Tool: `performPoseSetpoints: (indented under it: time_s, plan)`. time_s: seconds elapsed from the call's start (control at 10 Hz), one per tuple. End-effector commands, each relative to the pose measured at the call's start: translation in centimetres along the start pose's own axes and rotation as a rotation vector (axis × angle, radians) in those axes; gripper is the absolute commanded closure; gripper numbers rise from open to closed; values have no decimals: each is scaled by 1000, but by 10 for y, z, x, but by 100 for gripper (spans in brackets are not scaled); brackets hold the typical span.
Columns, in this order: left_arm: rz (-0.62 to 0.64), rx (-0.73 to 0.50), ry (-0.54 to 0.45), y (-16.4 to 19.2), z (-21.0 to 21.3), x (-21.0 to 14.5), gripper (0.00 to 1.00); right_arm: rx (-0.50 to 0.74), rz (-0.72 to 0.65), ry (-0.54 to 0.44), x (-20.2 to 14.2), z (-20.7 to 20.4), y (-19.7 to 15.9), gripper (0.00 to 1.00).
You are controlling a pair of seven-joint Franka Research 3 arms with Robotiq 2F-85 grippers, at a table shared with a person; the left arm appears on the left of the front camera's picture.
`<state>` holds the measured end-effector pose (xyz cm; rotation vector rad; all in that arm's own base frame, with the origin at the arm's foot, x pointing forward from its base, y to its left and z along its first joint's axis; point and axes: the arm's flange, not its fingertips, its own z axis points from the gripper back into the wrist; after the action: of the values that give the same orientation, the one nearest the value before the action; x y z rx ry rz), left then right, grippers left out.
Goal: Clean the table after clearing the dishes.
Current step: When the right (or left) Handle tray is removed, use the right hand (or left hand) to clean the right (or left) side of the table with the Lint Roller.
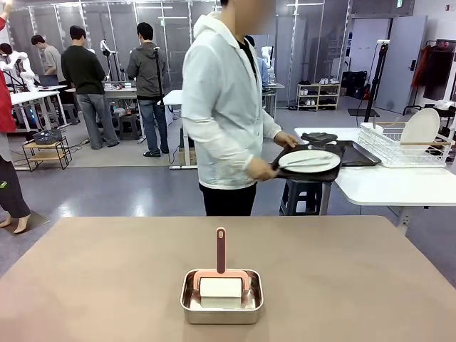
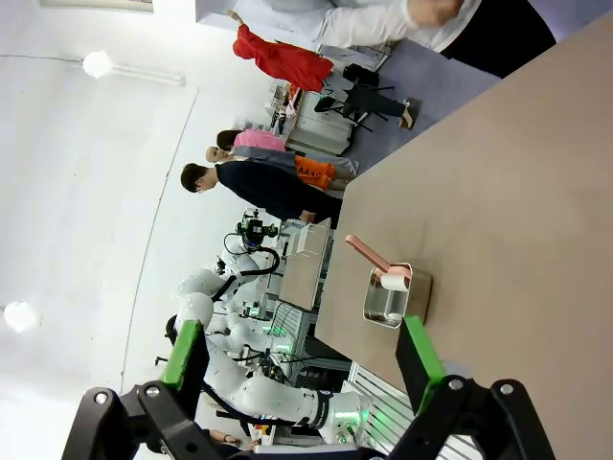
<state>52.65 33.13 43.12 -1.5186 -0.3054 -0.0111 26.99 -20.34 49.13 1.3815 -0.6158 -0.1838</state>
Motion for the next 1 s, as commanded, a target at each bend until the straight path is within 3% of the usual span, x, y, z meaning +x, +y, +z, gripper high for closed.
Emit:
performPoseSetpoints:
  time_s: [0.0,0.1,0.3,0.6,0.9]
  plan:
    - [0,2,1,-2,2,-2,0,7,8,4,2,-1,4,0]
    - [0,0,0,0,0,0,0,7,8,4,2,-1,4,0]
    - [-112,110,165,-20,-34,21,0,7,8,4,2,-1,4,0]
    - [-173,230,405,-49,-140,58,0,7,8,4,2,-1,4,0]
    - [-227,451,512,-63,-257,83,0,7,8,4,2,-1,4,0]
